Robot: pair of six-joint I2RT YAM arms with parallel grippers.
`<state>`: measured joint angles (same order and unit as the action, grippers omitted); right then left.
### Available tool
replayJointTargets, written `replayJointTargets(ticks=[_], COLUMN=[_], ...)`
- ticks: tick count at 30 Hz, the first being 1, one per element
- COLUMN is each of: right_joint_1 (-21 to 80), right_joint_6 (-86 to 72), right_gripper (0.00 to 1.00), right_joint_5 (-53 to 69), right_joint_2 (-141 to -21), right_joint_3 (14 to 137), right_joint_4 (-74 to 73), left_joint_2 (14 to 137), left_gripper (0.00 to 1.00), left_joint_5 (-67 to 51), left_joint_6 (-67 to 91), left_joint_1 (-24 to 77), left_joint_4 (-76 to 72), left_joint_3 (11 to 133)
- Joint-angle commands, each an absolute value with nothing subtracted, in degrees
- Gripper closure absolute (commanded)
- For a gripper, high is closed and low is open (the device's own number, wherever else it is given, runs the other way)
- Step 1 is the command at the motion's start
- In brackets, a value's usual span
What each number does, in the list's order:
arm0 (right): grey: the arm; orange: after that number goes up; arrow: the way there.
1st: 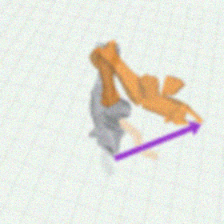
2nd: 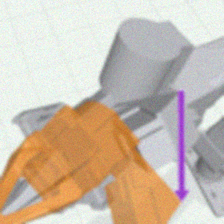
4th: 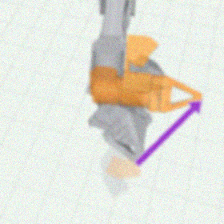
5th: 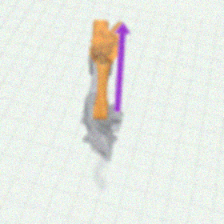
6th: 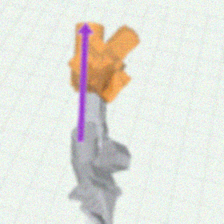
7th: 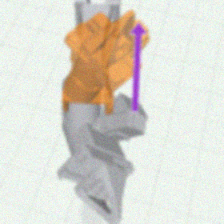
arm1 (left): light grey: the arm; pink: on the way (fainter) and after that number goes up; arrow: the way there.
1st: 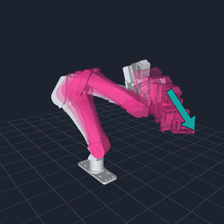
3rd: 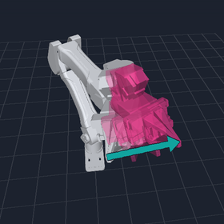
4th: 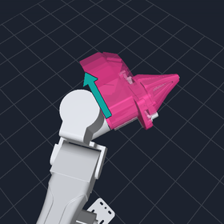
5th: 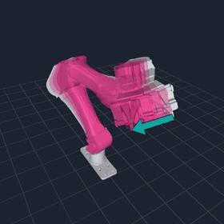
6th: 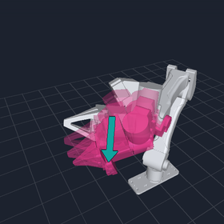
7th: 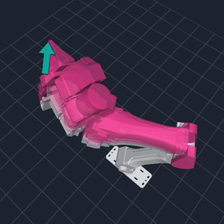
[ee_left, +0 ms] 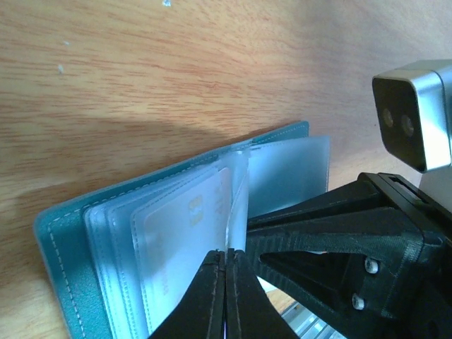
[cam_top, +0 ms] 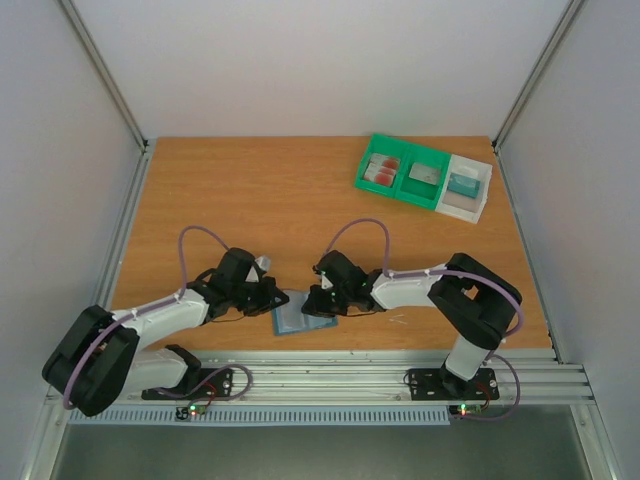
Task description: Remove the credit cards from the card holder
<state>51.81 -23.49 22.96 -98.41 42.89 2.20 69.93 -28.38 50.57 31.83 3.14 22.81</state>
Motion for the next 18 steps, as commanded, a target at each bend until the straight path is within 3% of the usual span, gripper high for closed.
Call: replayJointTargets(ticks=[1,12,18], right_joint_1=[52.5,52.5,52.5], right_joint_6=[-27.4,-20.3,-18.5], right_gripper=[0.9,0.69,0.65], right_joint_5=[25.9,15.0,10.3], right_joint_2=[-96.3,-84.1,-78.3], right_joint_3=[40.5,42.8,42.5], right_joint_4=[5.0,-11.9,-16.7], left_joint_2=[70.6,74.8,78.5], left_gripper=[1.0,0.89,0.82], left_joint_5=[-29.3,-33.9,-37.3], left_joint_6=[49.5,49.7,53.0], left_joint_1=[31.7,31.8,32.5], left_joint_4=[1.7,-2.8,-9.4], left_joint_3=[24.1,25.0,24.9])
